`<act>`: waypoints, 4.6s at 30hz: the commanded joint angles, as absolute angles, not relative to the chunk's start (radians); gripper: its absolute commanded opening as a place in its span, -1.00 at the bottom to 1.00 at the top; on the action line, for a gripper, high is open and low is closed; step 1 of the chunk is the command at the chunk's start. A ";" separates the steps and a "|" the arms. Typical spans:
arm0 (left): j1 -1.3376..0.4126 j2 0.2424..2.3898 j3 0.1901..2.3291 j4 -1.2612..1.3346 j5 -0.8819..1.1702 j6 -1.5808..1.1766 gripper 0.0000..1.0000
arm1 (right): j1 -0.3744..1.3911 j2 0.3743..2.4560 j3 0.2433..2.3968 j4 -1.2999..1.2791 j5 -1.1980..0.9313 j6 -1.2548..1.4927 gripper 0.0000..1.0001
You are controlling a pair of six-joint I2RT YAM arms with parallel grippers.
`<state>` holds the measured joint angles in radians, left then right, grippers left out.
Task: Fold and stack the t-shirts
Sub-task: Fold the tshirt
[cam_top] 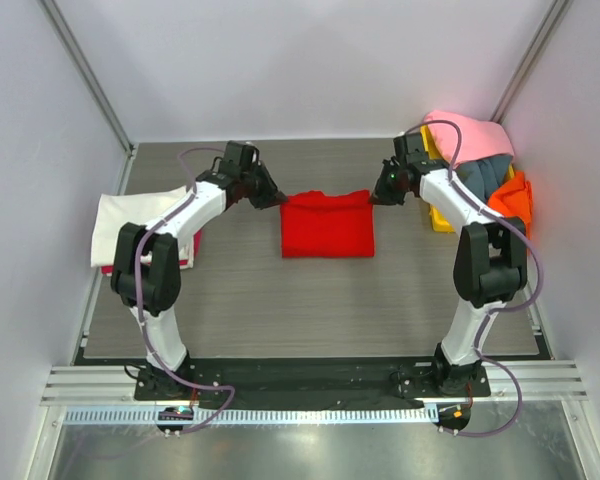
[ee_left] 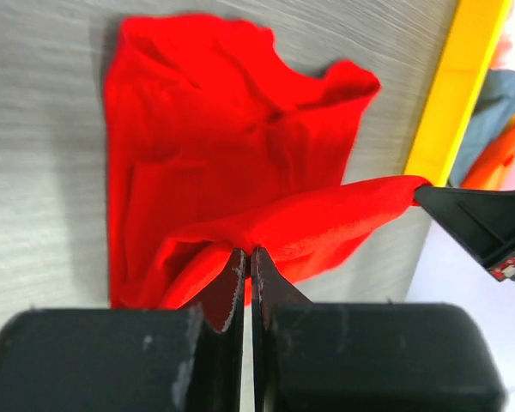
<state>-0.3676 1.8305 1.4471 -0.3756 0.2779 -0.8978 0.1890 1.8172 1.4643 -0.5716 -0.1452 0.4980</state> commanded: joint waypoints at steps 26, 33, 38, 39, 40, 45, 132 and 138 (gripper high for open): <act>-0.281 2.103 1.645 -0.229 0.291 -0.832 0.59 | 0.141 2.077 1.664 -0.402 -0.229 0.480 0.20; -0.282 2.097 1.545 -0.098 0.374 -0.796 0.16 | 0.141 1.977 1.430 -0.181 -0.302 0.434 -0.16; -0.285 2.112 1.529 -0.031 0.370 -0.752 0.15 | 0.141 2.022 1.430 -0.144 -0.313 0.425 -0.17; -0.285 2.126 1.543 -0.029 0.365 -0.743 0.15 | 0.141 2.029 1.431 -0.140 -0.308 0.425 -0.16; -0.284 2.132 1.548 -0.031 0.365 -0.739 0.15 | 0.141 2.032 1.430 -0.126 -0.307 0.425 -0.16; -0.287 2.163 1.578 -0.026 0.360 -0.730 -0.03 | 0.140 2.057 1.462 -0.117 -0.290 0.420 -0.19; -0.279 2.327 1.674 0.064 0.328 -0.824 -0.87 | 0.064 2.160 1.508 -0.061 -0.328 0.549 -0.31; -0.279 2.197 1.586 0.101 0.314 -0.804 -0.37 | 0.064 2.060 1.462 -0.066 -0.316 0.532 0.07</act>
<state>-0.2882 2.2986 1.6196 0.0422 0.3363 -0.8268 0.0723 2.1529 1.4715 -0.0784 -0.3454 0.5476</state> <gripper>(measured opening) 0.298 0.530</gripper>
